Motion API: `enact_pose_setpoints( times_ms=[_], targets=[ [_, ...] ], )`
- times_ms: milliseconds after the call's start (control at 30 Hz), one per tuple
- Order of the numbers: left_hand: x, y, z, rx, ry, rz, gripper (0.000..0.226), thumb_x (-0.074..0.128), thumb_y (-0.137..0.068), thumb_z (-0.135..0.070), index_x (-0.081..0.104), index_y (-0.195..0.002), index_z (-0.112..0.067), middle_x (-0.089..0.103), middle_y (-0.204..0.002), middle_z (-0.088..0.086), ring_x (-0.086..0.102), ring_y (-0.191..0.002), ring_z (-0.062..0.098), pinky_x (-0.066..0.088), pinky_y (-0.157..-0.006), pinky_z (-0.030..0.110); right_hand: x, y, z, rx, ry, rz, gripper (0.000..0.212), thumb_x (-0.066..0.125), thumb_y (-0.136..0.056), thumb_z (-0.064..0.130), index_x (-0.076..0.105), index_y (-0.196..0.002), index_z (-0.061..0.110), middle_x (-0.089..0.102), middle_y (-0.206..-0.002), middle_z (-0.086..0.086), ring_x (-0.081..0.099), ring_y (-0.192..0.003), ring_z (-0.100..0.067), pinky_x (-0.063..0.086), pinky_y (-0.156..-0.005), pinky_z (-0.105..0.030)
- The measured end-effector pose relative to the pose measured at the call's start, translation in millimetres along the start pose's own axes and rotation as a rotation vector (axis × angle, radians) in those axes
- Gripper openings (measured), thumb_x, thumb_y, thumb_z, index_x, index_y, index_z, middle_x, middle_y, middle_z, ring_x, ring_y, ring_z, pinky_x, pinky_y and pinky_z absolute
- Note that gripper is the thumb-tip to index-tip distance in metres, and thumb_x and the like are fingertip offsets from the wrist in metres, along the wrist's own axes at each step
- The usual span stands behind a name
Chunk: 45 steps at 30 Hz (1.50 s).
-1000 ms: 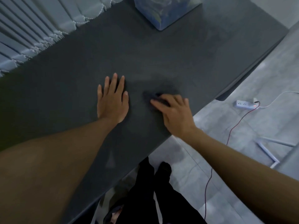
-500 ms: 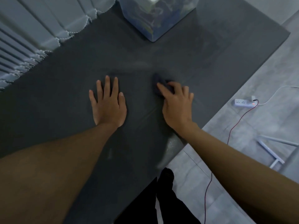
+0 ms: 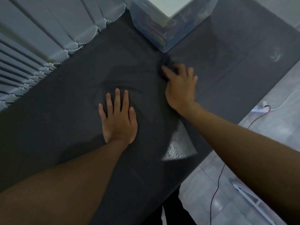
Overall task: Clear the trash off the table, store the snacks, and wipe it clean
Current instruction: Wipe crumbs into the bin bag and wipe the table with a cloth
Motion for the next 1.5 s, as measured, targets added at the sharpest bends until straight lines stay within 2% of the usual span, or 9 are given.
enact_pose_setpoints(
  times_ms=[133,333,533,733,933,1133,1233,1367,1500],
  targets=[
    [1,0,-2,0.004,0.004,0.007,0.060,0.004,-0.103,-0.045,-0.010,-0.159,-0.030,-0.011,-0.168,-0.004,-0.010,-0.154,0.025,0.001,-0.123,0.054,18,37,52,-0.506,0.032,0.105,0.052,0.044,-0.088,0.018,0.060,-0.133,0.037,0.057,-0.130,0.000,0.050,-0.105,-0.031,0.035,-0.081,-0.043],
    [0,-2,-1,0.008,-0.007,0.000,0.061,0.005,-0.102,-0.044,-0.007,-0.159,-0.029,-0.008,-0.168,-0.003,-0.007,-0.154,0.026,0.002,-0.123,0.054,6,-29,4,0.057,0.034,0.002,0.057,0.045,-0.087,0.013,0.052,-0.139,0.035,0.049,-0.137,-0.005,0.043,-0.113,-0.036,0.031,-0.086,-0.044],
    [-2,-3,-2,0.018,0.007,-0.009,0.061,0.005,-0.101,-0.045,-0.004,-0.160,-0.029,-0.006,-0.168,-0.003,-0.007,-0.154,0.026,0.003,-0.123,0.055,16,36,43,-0.471,0.005,0.106,0.050,0.044,-0.089,0.018,0.061,-0.132,0.039,0.057,-0.130,0.002,0.049,-0.103,-0.029,0.036,-0.081,-0.041],
    [-3,-2,-1,0.027,0.022,-0.016,0.061,0.005,-0.102,-0.045,-0.002,-0.160,-0.028,-0.004,-0.168,-0.003,-0.005,-0.154,0.027,0.004,-0.122,0.057,-9,36,-31,0.080,-0.036,-0.085,0.057,0.049,-0.086,0.009,0.059,-0.134,0.038,0.054,-0.133,-0.001,0.046,-0.108,-0.034,0.031,-0.082,-0.040],
    [-8,2,-20,0.201,0.036,-0.018,0.058,0.013,-0.104,-0.042,0.008,-0.160,-0.029,0.003,-0.168,-0.010,0.000,-0.155,0.023,0.003,-0.122,0.058,-11,100,-3,-0.440,0.021,0.041,0.049,0.056,-0.091,0.015,0.060,-0.134,0.037,0.057,-0.133,-0.001,0.051,-0.103,-0.030,0.035,-0.078,-0.042],
    [-16,7,-33,0.295,0.012,-0.042,0.061,0.025,-0.101,-0.044,0.028,-0.157,-0.022,0.029,-0.163,0.002,0.020,-0.150,0.032,0.015,-0.120,0.058,-34,97,-76,0.091,-0.003,-0.080,0.053,0.046,-0.091,0.014,0.056,-0.137,0.037,0.052,-0.136,-0.001,0.044,-0.114,-0.031,0.025,-0.082,-0.036],
    [-21,3,-45,0.299,0.021,-0.054,0.060,0.032,-0.099,-0.041,0.034,-0.155,-0.019,0.040,-0.152,0.011,0.030,-0.142,0.037,0.022,-0.118,0.057,-29,134,-53,-0.094,-0.037,-0.067,0.050,0.051,-0.090,0.013,0.060,-0.134,0.036,0.057,-0.133,-0.003,0.049,-0.110,-0.032,0.035,-0.081,-0.041],
    [-26,-7,-72,0.248,0.081,-0.044,0.058,0.035,-0.102,-0.040,0.028,-0.156,-0.019,0.033,-0.152,0.012,0.022,-0.145,0.034,0.011,-0.122,0.056,-39,146,-71,-0.338,0.079,0.015,0.049,0.051,-0.091,0.019,0.059,-0.134,0.040,0.057,-0.134,0.000,0.049,-0.109,-0.028,0.033,-0.081,-0.040],
    [-22,-13,-116,0.361,0.055,0.006,0.060,0.029,-0.103,-0.042,0.017,-0.159,-0.022,0.017,-0.165,0.006,0.005,-0.153,0.030,0.002,-0.123,0.054,-63,125,-150,0.211,-0.019,-0.129,0.049,0.049,-0.093,0.015,0.058,-0.136,0.037,0.053,-0.135,-0.001,0.044,-0.115,-0.032,0.034,-0.087,-0.043]
  ],
)
Point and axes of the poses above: each hand's wrist, its own y-axis away from the middle knuckle, its own x-axis out of the palm, z = x × y, the point moved 10 cm from there along -y, towards the middle knuckle
